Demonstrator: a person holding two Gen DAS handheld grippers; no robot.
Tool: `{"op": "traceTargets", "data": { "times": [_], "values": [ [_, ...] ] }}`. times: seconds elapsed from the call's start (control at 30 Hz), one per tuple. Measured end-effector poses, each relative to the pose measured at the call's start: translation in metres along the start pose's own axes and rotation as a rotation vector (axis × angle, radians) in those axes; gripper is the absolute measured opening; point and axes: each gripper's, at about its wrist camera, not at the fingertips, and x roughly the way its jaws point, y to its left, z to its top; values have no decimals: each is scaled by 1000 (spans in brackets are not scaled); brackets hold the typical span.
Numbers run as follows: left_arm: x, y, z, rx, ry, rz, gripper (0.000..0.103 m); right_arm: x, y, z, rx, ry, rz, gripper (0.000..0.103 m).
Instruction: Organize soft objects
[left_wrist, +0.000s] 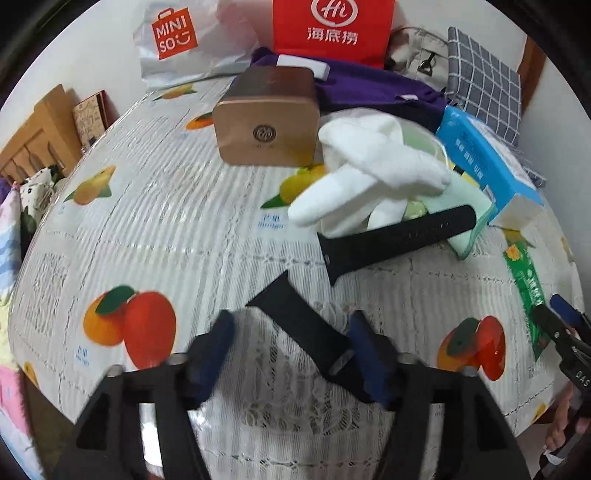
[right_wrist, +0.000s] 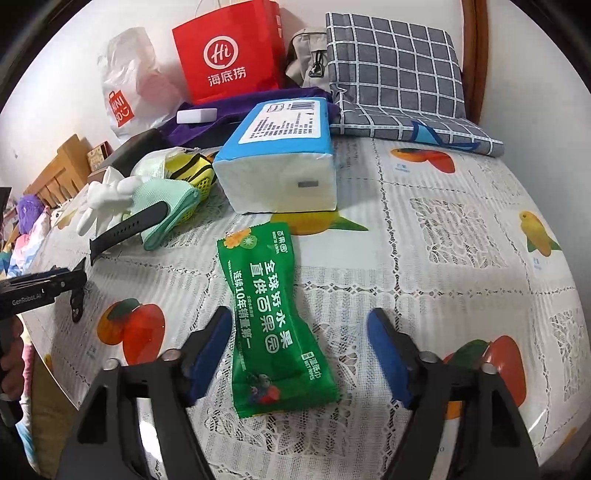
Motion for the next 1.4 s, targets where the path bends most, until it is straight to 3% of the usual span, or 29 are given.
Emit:
{"op": "traceTargets", "data": {
  "times": [0.07, 0.13, 0.2, 0.3, 0.43, 0.5, 0.57, 0.63, 0.7, 0.87, 0.93, 1.0, 1.1, 1.13, 1.2, 1.27, 1.33, 1.4],
  "values": [
    [1, -7, -3, 14, -10, 34, 76, 1, 1, -1, -3, 2, -1, 82],
    [1, -9, -5, 1, -29, 35, 71, 4, 4, -1, -10, 1, -14, 84],
    [-4, -10, -7, 52, -42, 11, 44, 4, 7, -1, -23, -2, -26, 84],
    [-10, -6, -13, 94, -32, -27, 37, 5, 10, -2, -38, -4, -39, 84],
    [-13, 1, -18, 74, -14, -32, 38, 5, 11, -2, -45, 0, -43, 84],
    [-13, 0, -18, 72, -8, -18, 49, 5, 11, -2, -45, 4, -38, 84],
    [-11, 0, -18, 58, -20, 0, 53, 6, 12, -2, -42, 7, -32, 86],
    [-11, -2, -17, 55, -27, 7, 51, 8, 13, -2, -38, 5, -33, 90],
    [-11, -1, -16, 57, -47, 6, 26, 11, 17, -1, -43, 0, -51, 91],
    [-12, 10, -16, 47, -23, -18, 22, 13, 23, 0, -70, -13, -78, 83],
    [-13, 9, -17, 69, -23, -2, 25, 12, 21, 0, -69, -8, -73, 80],
    [-12, 10, -17, 65, -30, 40, 45, 13, 21, 1, -73, -2, -70, 80],
    [-10, 16, -17, 38, -34, 23, 48, 15, 24, 1, -74, -13, -79, 80],
    [-9, 16, -16, 47, -31, 24, 47, 15, 26, 1, -76, -19, -79, 80],
    [-10, 14, -16, 55, -37, 2, 26, 18, 27, 1, -78, -43, -75, 79],
    [-11, 9, -17, 75, -45, 7, 23, 17, 28, 2, -79, -51, -75, 74],
    [-11, 12, -16, 63, -44, -13, 22, 15, 28, 4, -81, -47, -62, 42],
    [-11, 18, -15, 42, -34, -47, 21, 14, 27, 7, -79, -29, -53, 31]
  ]
}}
